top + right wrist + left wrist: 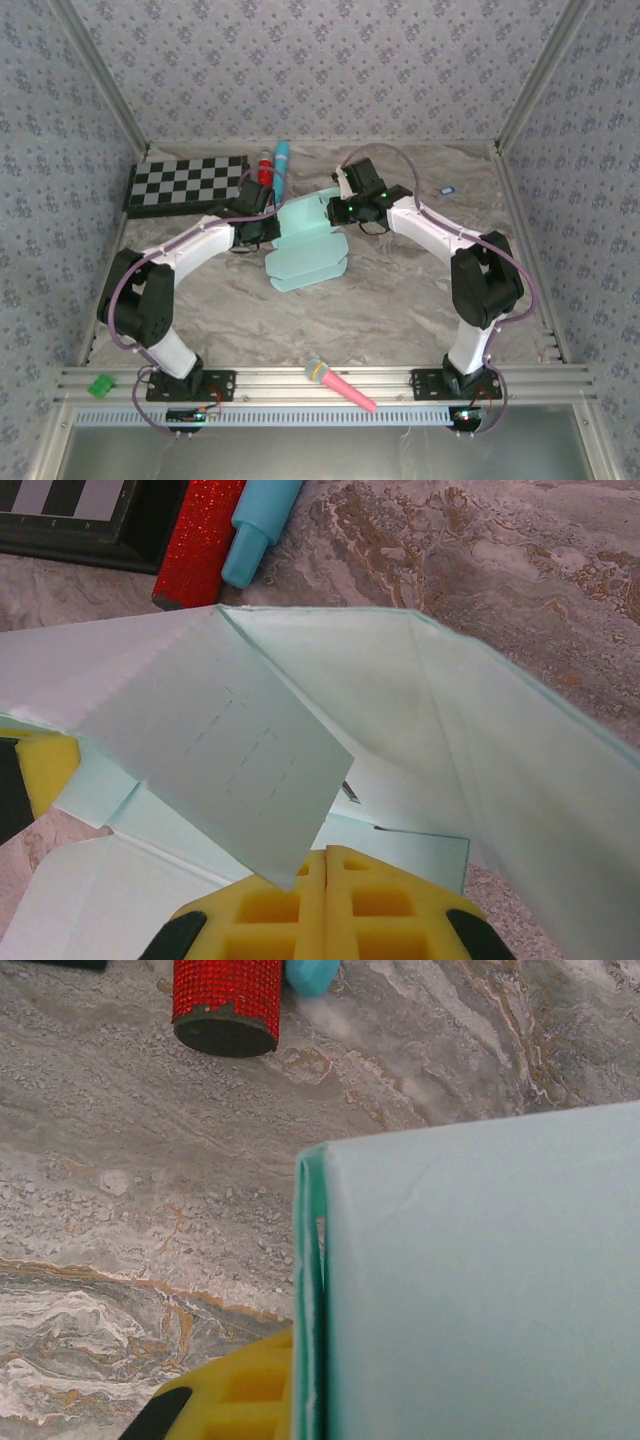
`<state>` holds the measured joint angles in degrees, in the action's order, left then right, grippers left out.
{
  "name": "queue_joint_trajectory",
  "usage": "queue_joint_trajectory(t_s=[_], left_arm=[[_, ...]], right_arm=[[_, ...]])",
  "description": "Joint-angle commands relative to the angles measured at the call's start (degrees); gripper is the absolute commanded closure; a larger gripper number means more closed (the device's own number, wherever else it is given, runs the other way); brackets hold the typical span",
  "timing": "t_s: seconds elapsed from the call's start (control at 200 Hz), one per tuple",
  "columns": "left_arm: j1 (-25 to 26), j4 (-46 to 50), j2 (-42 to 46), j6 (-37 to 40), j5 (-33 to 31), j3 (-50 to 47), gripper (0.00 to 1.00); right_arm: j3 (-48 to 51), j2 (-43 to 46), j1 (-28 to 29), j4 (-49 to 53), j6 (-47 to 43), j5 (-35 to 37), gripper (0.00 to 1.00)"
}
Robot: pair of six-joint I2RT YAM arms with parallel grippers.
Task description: Fold the paper box
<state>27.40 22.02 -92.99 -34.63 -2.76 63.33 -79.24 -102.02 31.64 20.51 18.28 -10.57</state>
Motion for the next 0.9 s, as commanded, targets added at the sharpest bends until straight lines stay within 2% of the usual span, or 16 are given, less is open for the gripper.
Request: queue_joint_trajectory(t_s=[0.0,0.16,0.325,0.895], left_arm=[[0.2,-1.0,1.7,-0.6,0.8,1.0,1.0],[0.2,-1.0,1.6,-1.1,0.4,1.0,1.0],[0.2,-1.1,1.5,-1.1,0.6,1.2,1.0],[0.1,-1.0,1.4,-1.1,1.0,1.6,1.0]], right_arm=[[0.7,1.6,0.1,-0.1,0.5,1.7,0.96],[1.0,3.5,0.7,2.9,-0.2,9.6,0.95],[2.5,4.6,0.6,4.7,-0.1,14.0,0.91],[1.3,0.2,1.5,6.5,-1.0,15.1,0.91]])
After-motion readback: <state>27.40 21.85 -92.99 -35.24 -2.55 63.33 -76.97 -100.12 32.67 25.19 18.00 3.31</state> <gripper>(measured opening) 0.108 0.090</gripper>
